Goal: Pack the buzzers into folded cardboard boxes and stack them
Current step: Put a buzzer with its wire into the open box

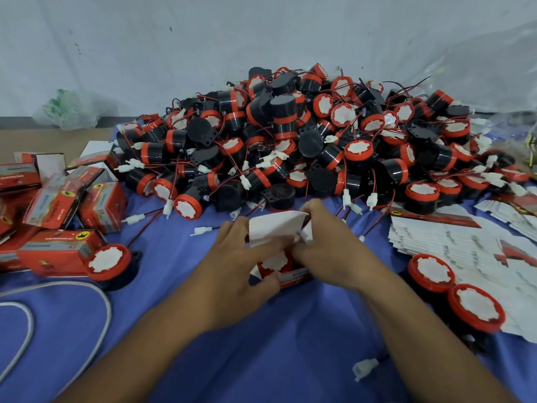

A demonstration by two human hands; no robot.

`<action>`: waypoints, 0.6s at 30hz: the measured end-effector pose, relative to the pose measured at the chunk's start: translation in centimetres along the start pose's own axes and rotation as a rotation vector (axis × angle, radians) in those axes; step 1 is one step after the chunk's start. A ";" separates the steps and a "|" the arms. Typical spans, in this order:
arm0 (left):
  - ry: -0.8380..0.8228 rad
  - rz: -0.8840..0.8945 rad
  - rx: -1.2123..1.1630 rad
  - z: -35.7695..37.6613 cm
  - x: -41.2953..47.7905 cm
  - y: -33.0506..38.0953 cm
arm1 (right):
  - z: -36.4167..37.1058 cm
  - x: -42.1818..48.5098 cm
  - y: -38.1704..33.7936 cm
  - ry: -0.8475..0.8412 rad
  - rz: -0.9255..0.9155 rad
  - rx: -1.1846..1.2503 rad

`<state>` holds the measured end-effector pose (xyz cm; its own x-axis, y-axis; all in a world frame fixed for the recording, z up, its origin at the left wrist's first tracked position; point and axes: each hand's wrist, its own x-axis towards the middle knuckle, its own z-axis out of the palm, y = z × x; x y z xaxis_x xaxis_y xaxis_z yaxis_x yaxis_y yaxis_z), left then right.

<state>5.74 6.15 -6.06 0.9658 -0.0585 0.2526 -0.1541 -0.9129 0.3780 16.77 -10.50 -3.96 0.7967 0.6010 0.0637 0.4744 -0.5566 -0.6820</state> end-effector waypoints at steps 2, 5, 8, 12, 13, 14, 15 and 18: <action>-0.008 0.007 -0.007 -0.1 -0.1 -0.2 | -0.7 -0.2 -0.1 -0.097 0.042 0.128; -0.037 -0.002 -0.043 -0.1 -0.2 -0.5 | -0.8 -0.2 0.0 -0.131 0.078 0.267; -0.056 -0.020 -0.079 0.0 -0.2 -0.5 | -0.2 0.0 0.1 -0.019 0.096 0.303; -0.070 -0.007 -0.085 -0.1 -0.2 -0.4 | 0.5 0.1 0.1 0.030 0.186 0.339; -0.071 0.004 -0.077 -0.1 -0.2 -0.4 | 0.6 0.1 0.0 0.046 0.201 0.348; -0.071 0.013 -0.072 -0.1 -0.2 -0.4 | 0.7 0.1 -0.1 0.054 0.206 0.353; -0.069 0.021 -0.073 -0.1 -0.2 -0.4 | 0.8 0.1 -0.1 0.053 0.207 0.355; -0.054 0.036 -0.095 0.1 -0.1 -0.7 | 0.5 0.2 0.1 0.022 0.211 0.399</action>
<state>5.79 6.71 -6.46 0.9686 -0.1146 0.2205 -0.2058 -0.8675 0.4530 16.76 -10.14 -4.42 0.8701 0.4838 -0.0943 0.1230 -0.3984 -0.9089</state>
